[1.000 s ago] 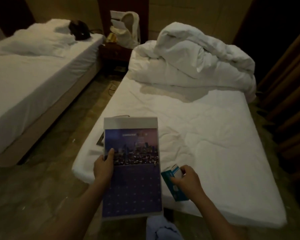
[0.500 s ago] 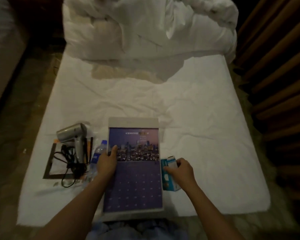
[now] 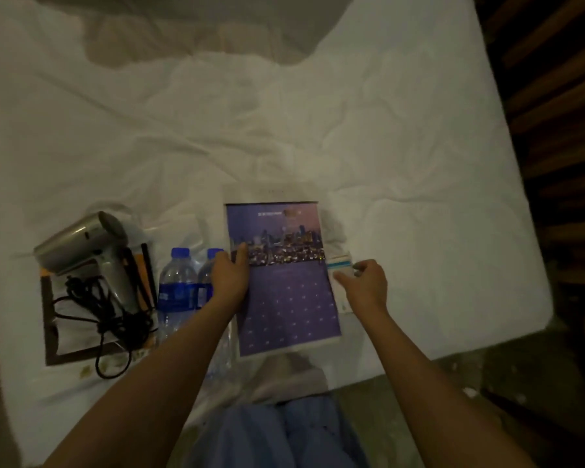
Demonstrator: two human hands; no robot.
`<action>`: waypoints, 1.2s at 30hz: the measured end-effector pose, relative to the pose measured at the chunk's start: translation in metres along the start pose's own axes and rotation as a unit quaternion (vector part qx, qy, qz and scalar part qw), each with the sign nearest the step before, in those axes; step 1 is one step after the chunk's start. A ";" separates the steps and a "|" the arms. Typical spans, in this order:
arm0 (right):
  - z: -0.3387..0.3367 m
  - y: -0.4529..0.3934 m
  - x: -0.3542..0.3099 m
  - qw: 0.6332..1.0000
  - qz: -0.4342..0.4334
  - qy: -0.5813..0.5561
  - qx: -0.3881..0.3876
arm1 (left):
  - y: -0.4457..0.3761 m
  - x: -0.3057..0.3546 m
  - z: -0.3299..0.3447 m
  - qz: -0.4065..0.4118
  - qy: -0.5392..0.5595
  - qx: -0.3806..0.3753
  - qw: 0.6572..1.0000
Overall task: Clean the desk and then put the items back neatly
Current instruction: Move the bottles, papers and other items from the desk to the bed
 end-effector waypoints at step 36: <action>-0.378 0.416 0.435 0.939 0.182 -0.066 0.284 | 0.662 -0.028 0.353 0.679 -0.578 -0.294 0.345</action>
Point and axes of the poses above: each hand's wrist, its own y-axis away from the middle knuckle, its own z-axis out of the palm, x = y × z, the point moved 7 cm from there along -y, towards the middle knuckle, and after that the axes turned 3 degrees about -z, right-handed, at the moved point
